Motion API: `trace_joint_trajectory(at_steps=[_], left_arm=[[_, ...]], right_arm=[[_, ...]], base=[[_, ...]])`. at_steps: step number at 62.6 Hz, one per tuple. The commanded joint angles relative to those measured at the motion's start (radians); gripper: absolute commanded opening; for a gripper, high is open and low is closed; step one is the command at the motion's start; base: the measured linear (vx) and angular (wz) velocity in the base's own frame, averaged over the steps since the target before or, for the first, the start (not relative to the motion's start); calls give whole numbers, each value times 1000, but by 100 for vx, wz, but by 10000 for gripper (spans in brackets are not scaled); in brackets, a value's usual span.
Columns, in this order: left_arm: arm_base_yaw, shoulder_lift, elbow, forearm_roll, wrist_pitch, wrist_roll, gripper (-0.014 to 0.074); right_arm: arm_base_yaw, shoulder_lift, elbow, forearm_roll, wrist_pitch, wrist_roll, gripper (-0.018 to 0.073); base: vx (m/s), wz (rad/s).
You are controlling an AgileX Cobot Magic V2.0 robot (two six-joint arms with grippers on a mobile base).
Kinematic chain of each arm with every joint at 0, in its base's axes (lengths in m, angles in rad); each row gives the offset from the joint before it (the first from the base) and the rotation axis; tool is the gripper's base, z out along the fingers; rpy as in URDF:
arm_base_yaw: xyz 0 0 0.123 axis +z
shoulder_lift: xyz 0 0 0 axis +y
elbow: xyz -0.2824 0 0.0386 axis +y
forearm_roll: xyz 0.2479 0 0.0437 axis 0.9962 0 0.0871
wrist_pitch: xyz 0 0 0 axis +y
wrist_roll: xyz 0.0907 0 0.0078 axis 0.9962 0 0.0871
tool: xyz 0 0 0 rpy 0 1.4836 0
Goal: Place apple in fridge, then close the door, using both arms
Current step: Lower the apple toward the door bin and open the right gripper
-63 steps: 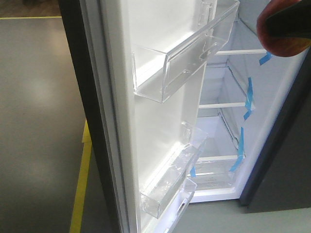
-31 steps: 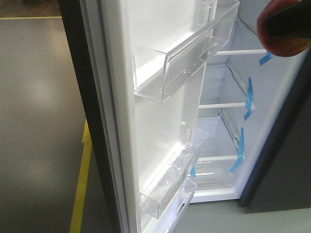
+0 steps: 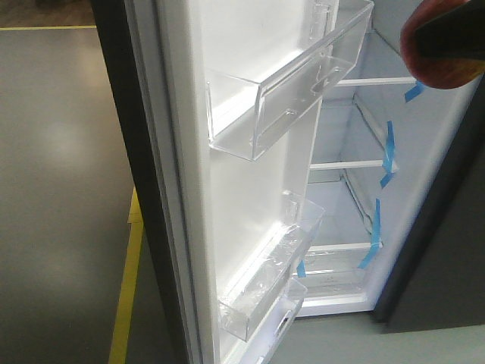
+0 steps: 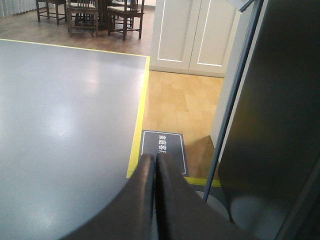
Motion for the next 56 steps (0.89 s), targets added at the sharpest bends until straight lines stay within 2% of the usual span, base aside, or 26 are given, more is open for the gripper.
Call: trace_joint_trajectory(at_steps=[1, 56], left_arm=[[-2, -15, 28, -7, -69, -7, -6], [-2, -15, 28, -7, -69, -7, -6]], right_arm=[[-3, -13, -32, 28, -64, -2, -7], [-3, -13, -32, 28, -64, -2, -7]], base=[[0, 0], [0, 0]])
